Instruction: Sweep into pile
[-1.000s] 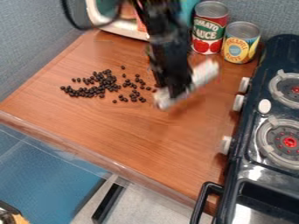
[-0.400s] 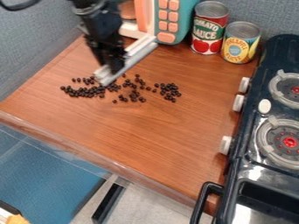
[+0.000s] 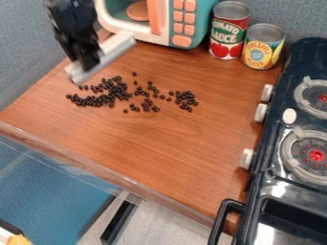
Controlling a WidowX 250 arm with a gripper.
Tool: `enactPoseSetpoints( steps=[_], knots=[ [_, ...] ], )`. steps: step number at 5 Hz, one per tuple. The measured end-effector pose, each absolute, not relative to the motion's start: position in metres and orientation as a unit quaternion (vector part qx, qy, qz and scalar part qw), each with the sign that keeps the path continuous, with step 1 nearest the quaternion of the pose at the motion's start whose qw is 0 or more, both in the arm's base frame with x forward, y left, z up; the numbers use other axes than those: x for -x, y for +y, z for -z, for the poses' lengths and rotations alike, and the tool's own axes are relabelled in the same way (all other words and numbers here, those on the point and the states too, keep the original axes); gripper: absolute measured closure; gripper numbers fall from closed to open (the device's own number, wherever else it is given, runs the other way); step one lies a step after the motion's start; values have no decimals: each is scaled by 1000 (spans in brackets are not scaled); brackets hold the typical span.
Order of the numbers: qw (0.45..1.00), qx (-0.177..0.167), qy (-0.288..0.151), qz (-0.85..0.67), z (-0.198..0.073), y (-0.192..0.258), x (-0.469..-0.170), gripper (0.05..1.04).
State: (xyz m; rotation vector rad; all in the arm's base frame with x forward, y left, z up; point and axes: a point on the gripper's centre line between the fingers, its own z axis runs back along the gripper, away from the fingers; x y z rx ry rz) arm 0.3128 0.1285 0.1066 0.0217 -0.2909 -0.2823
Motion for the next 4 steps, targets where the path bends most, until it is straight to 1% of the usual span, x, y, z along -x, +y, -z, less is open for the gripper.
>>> enactPoseSetpoints(
  steps=[1,2,3,4],
  knots=[
    [980,-35,-157,114,-111,153,-309,731],
    [981,-71,-157,95,-107,172,-311,731],
    [988,-75,-121,64,-86,182,-313,731],
    [990,-73,-102,58,-62,178,-317,731]
  ],
)
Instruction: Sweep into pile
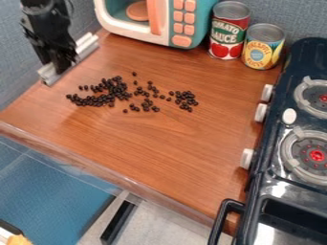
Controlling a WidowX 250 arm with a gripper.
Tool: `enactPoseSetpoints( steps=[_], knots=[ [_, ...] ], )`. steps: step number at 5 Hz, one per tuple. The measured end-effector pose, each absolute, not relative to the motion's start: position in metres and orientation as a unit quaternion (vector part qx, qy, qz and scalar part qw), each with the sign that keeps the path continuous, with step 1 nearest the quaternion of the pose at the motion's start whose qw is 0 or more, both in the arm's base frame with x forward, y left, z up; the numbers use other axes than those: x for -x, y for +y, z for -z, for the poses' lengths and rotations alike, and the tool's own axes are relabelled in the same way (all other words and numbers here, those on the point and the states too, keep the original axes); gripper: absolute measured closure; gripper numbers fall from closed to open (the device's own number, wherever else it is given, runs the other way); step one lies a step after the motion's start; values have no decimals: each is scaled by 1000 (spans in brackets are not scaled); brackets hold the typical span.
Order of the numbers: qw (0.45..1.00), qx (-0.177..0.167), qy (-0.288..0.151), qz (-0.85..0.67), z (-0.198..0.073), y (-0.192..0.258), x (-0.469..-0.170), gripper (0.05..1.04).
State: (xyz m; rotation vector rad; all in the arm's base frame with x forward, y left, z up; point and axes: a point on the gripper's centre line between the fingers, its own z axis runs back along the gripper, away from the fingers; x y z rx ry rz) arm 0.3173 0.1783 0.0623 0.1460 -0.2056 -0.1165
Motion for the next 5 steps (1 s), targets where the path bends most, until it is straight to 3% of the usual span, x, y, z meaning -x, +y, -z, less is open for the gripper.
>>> enactPoseSetpoints(
  steps=[2,4,5],
  knots=[
    [993,-69,-79,57,-38,175,-317,731],
    [992,-81,-78,61,-35,180,-313,731],
    [988,-112,-88,59,-41,187,-309,731]
  ],
)
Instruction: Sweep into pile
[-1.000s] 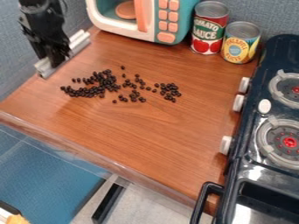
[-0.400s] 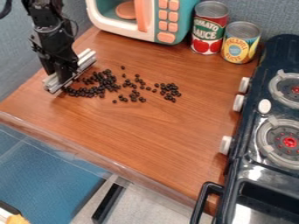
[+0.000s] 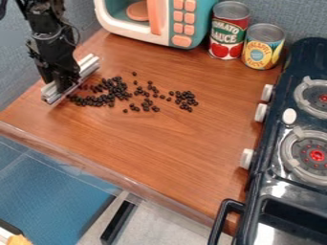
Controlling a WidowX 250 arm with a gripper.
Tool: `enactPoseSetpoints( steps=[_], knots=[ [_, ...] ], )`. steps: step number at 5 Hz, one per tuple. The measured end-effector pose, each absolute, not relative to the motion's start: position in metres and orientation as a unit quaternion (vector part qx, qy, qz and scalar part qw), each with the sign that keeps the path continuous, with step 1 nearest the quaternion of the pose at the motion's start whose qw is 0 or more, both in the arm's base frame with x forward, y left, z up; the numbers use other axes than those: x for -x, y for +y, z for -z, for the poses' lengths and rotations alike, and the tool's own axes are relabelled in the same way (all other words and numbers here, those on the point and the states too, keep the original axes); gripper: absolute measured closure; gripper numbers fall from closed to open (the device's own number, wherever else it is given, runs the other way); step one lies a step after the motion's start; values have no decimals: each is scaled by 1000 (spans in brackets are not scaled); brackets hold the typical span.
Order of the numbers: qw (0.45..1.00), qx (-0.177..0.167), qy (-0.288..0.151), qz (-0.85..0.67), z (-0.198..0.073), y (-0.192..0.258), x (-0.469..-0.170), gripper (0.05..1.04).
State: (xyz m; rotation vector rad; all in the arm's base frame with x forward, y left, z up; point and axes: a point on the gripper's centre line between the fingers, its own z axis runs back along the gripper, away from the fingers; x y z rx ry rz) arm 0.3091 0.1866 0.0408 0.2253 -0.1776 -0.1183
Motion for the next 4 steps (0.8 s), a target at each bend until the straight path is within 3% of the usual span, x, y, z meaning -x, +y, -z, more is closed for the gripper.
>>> enactPoseSetpoints(
  steps=[2,4],
  knots=[
    [985,-137,-99,45,-42,201,-308,731],
    [989,-122,-77,32,-26,199,-304,731]
  ],
)
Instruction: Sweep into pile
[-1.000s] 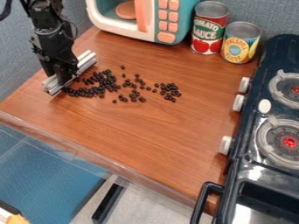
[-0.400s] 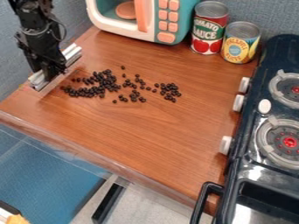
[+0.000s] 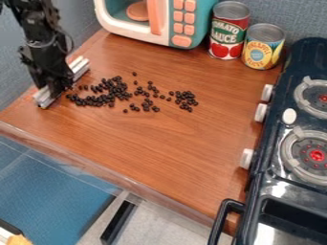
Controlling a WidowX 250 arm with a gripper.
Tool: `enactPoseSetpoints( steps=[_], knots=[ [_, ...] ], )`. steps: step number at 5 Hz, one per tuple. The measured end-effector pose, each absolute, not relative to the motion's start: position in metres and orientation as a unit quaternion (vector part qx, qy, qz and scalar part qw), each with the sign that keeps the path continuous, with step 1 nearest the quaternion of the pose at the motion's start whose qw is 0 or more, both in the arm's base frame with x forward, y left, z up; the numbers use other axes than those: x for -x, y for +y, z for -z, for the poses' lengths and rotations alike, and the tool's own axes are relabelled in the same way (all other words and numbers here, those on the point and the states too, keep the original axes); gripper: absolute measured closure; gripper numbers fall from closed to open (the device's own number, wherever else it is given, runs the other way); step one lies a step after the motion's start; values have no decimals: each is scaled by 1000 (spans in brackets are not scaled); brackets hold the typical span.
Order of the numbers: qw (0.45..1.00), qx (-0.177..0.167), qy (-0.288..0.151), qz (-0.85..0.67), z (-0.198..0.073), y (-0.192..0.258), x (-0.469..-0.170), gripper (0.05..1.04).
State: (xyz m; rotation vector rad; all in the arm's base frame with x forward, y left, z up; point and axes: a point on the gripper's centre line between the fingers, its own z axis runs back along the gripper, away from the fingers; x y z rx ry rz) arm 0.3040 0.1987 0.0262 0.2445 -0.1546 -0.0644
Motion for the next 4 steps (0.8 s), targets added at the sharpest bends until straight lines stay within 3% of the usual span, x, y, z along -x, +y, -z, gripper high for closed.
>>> enactPoseSetpoints(
  steps=[4],
  knots=[
    [991,-67,-105,49,-22,155,-307,732]
  ],
)
